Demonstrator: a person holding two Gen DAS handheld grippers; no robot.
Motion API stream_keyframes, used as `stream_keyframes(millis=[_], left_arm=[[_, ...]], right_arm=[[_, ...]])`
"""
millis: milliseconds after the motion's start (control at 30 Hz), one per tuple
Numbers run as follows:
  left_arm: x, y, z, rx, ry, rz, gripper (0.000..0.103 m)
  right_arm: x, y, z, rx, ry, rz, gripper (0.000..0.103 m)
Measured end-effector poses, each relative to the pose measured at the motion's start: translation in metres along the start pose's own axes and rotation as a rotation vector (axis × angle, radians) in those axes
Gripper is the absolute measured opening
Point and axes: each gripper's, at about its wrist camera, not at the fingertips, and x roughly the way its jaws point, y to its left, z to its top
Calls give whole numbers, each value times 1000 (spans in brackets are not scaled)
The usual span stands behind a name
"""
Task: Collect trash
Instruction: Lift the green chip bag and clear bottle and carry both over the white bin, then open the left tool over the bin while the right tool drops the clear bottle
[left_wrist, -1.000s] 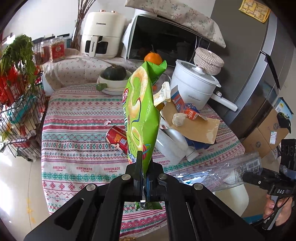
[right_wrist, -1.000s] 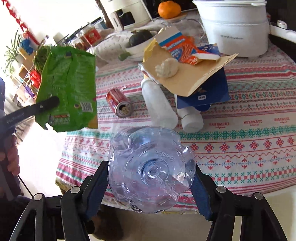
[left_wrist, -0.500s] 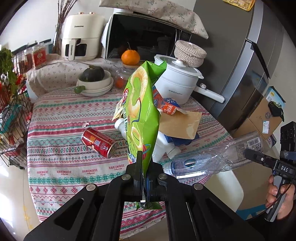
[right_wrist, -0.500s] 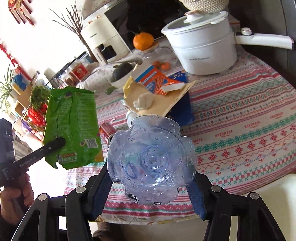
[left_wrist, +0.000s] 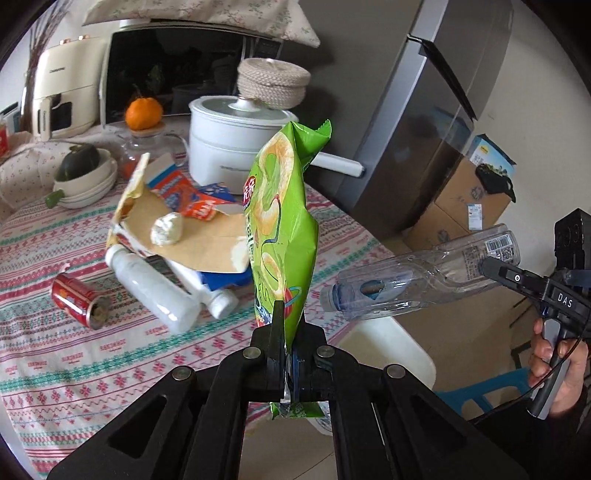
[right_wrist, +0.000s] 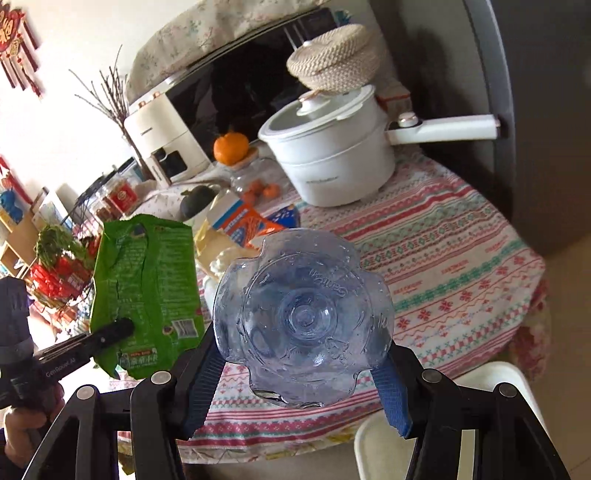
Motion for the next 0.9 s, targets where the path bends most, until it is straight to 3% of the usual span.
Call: stream_keyframes(millis=[233,367,633,900], left_arm=[[57,-81,-23,139,130,-112,2],[89,-107,-42,187,207,-132,2],[153,-136,-87,243,356,-164,2],[221,-120,-114,199,454,-86,2]], right_arm=[[-38,-48,-14,30,-1,-170,64],[-46,-75,-27,78,24,-213,64],[-38,-107,-49,102,131,-302,64],[19,-135,-71,129,354,-371,64]])
